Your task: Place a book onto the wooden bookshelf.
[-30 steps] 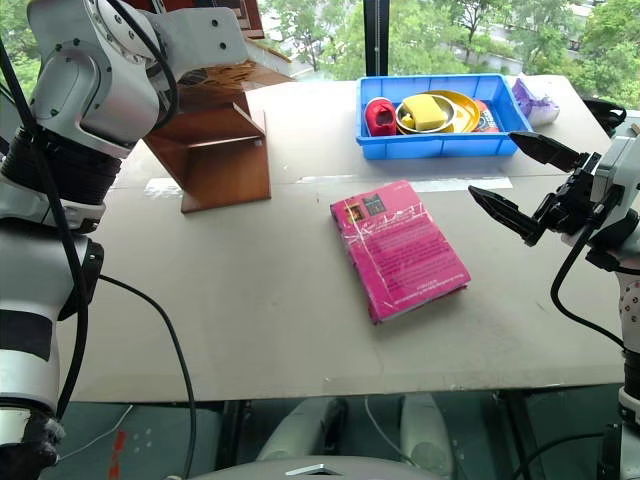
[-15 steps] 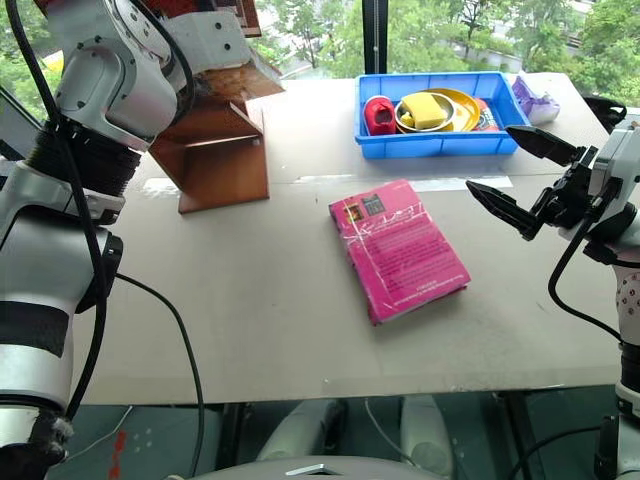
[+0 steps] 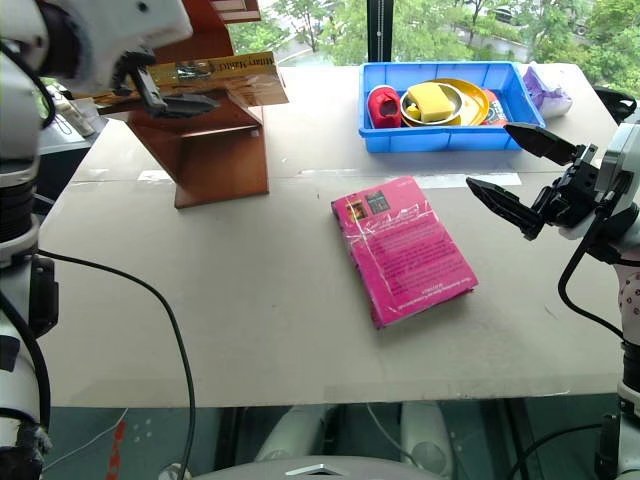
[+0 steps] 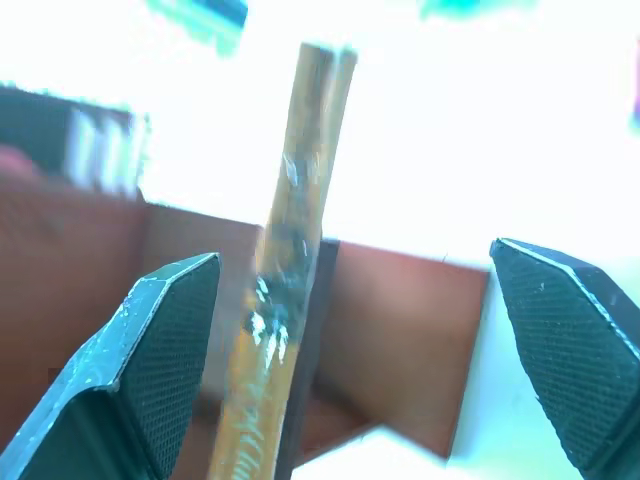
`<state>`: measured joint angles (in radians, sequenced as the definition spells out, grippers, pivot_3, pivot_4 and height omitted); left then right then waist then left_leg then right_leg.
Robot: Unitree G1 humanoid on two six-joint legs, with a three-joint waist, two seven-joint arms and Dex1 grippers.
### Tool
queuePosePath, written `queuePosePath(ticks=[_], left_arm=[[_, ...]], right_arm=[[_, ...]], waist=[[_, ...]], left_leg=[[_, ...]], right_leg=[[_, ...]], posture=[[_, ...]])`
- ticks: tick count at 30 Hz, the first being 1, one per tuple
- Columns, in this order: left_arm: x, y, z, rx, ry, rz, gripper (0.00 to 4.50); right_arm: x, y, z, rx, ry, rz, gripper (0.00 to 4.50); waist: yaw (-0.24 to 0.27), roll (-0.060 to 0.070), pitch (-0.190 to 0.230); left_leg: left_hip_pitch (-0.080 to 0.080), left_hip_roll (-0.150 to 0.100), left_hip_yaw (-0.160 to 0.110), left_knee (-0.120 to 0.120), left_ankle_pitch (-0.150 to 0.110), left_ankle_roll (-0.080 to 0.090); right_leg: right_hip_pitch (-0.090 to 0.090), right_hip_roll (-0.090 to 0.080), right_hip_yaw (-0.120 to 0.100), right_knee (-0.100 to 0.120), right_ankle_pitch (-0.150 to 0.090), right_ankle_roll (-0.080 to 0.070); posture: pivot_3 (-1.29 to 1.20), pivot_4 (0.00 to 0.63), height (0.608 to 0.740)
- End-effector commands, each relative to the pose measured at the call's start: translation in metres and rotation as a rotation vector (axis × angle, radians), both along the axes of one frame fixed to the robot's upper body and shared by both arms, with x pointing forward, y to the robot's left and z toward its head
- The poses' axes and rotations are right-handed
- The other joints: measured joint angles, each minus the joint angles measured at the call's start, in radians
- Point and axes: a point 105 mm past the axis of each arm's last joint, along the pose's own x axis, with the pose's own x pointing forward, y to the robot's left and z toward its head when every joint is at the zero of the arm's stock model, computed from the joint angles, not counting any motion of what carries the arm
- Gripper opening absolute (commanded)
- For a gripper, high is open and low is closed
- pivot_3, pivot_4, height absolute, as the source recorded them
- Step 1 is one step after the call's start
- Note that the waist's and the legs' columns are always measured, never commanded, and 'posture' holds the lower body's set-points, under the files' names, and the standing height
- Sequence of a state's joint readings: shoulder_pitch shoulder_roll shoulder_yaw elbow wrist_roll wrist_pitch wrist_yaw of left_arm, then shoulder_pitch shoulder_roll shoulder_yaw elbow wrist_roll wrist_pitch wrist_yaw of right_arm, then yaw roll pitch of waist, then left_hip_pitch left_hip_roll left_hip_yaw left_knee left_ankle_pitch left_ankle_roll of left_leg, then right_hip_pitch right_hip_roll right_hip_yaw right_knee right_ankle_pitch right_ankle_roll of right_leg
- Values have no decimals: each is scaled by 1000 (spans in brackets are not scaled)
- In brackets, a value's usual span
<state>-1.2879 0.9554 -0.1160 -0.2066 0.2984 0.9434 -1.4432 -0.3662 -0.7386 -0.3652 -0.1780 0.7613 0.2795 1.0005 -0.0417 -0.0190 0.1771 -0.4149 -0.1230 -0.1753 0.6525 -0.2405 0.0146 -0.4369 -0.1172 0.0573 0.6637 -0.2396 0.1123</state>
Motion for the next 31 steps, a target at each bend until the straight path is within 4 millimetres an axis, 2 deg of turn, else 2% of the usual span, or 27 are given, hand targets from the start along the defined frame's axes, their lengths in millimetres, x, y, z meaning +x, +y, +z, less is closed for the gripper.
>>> queuePosePath(ticks=[1,3,5,7,10,13,16,17,21,25,28,31], left_arm=[[-31,-22,6,-234,51,-163,4450],[-41,-33,-11,-359,147,-242,4450],[-45,-46,-37,-473,242,-290,4450],[-46,-56,-53,-559,272,-318,4450],[-37,-59,-78,-761,265,-337,4450],[-28,-55,-100,-869,209,-293,4450],[-31,-59,-134,-855,298,-314,4450],[-31,-55,-138,-866,276,-308,4450],[-27,-30,-176,-835,327,-221,4450],[-38,-2,-222,-740,433,-155,4450],[-45,15,-246,-723,486,-105,4450],[-49,20,-258,-726,501,-81,4450]], right_arm=[[-7,-2,21,21,-65,17,4500],[-7,-3,24,35,-61,17,4500],[-9,-5,28,53,-59,10,4500],[-12,-10,31,64,-59,2,4500],[-17,-11,31,64,-43,-10,4500],[-23,-12,27,43,-11,-23,4500],[-29,-20,15,6,42,-64,4500],[-31,-23,8,-13,68,-80,4500],[-42,-44,-22,-82,174,-164,4500],[-55,-66,-57,-203,301,-255,4500],[-68,-82,-75,-280,383,-309,4500],[-76,-97,-83,-302,426,-359,4500]], waist=[[0,0,0],[0,0,0],[0,2,-1],[2,1,-1],[3,1,-1],[1,1,-1],[8,1,-1],[12,1,-1],[34,1,-2],[38,2,-2],[41,2,-2],[44,2,-2]], left_leg=[[0,0,0,1,0,0],[2,0,0,2,0,0],[4,1,0,3,0,0],[5,1,-1,3,0,0],[2,1,-1,7,0,0],[2,1,-3,7,0,0],[2,2,-2,7,0,0],[2,2,-1,7,0,0],[4,1,2,7,0,0],[7,2,2,7,0,0],[20,2,3,-1,-3,5],[22,3,3,-1,-4,6]], right_leg=[[0,0,0,1,0,0],[5,1,-3,0,1,-1],[6,1,-4,0,1,-1],[8,1,-4,1,1,-1],[8,1,-5,0,2,-2],[8,1,-4,-1,2,-2],[7,1,-4,-1,3,-3],[7,1,-4,-1,3,-3],[9,1,-4,-1,3,-3],[11,1,-3,-1,4,-3],[23,0,-1,-6,3,-3],[26,1,-2,-8,3,-3]], posture=[[0,150,740],[0,150,740],[0,150,740],[0,150,740],[0,150,740],[0,150,740],[0,150,740],[0,150,740],[0,150,740],[0,150,740],[0,150,740],[0,150,740]])
